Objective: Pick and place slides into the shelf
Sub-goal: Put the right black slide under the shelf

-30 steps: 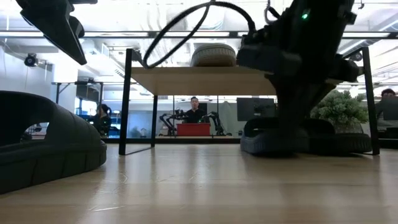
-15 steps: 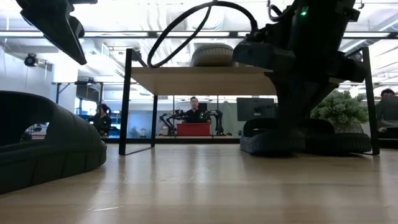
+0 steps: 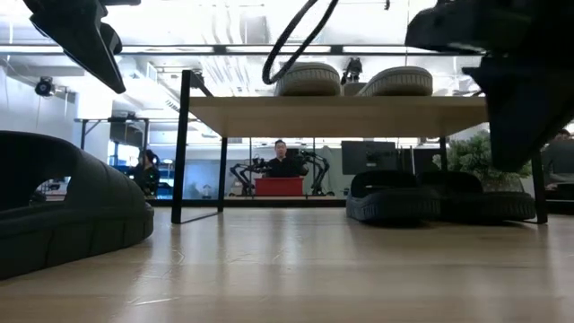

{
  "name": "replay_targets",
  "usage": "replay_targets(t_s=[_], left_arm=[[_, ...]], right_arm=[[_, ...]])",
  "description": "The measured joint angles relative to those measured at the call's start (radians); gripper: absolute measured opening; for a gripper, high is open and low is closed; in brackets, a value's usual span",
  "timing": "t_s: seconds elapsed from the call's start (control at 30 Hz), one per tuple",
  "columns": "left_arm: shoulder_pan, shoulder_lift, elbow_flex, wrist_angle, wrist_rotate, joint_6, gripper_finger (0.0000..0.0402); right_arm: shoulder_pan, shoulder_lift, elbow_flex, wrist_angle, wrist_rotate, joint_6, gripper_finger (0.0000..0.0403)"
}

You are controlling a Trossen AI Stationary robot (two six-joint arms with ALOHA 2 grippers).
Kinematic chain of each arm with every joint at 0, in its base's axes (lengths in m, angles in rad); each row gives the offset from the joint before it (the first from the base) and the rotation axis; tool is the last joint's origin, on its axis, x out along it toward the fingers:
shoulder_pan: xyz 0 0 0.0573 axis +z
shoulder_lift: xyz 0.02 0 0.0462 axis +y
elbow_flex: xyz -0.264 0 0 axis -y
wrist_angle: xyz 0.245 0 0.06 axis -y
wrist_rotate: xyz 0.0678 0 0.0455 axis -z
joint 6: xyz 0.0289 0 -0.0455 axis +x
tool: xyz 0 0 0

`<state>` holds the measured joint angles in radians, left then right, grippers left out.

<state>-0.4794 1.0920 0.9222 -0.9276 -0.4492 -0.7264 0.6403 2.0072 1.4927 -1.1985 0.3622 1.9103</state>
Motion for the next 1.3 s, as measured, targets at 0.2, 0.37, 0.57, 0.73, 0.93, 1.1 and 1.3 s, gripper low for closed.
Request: replay_targets(t_s=[0.2, 0.37, 0.57, 0.73, 0.93, 1.1, 1.3], left_arm=[[0.0, 0.0, -0.004, 0.001, -0.005, 0.009, 0.0135], [0.0, 0.0, -0.021, 0.0, -0.002, 0.009, 0.0135], [0.0, 0.0, -0.033, 0.001, 0.022, 0.002, 0.0135], [0.0, 0.0, -0.033, 0.001, 0.022, 0.0, 0.0135], [0.0, 0.0, -0.033, 0.002, 0.022, 0.0, 0.0135], [0.0, 0.0, -0.033, 0.002, 0.026, -0.002, 0.0135], [0.0, 0.0, -0.027, 0.004, 0.031, -0.001, 0.0135]], right_arm=[[-0.03, 0.005, -0.049, 0.21, 0.024, -0.043, 0.0013], [-0.096, 0.005, -0.072, 0.229, 0.097, -0.105, 0.0013], [-0.164, 0.005, -0.11, 0.265, 0.112, -0.21, 0.0013], [-0.175, 0.005, -0.135, 0.262, 0.123, -0.217, 0.0013], [-0.176, 0.005, -0.173, 0.257, 0.133, -0.15, 0.0013], [-0.157, -0.006, -0.143, 0.262, 0.137, -0.166, 0.0013], [-0.103, -0.008, -0.062, 0.267, 0.12, -0.258, 0.0013]])
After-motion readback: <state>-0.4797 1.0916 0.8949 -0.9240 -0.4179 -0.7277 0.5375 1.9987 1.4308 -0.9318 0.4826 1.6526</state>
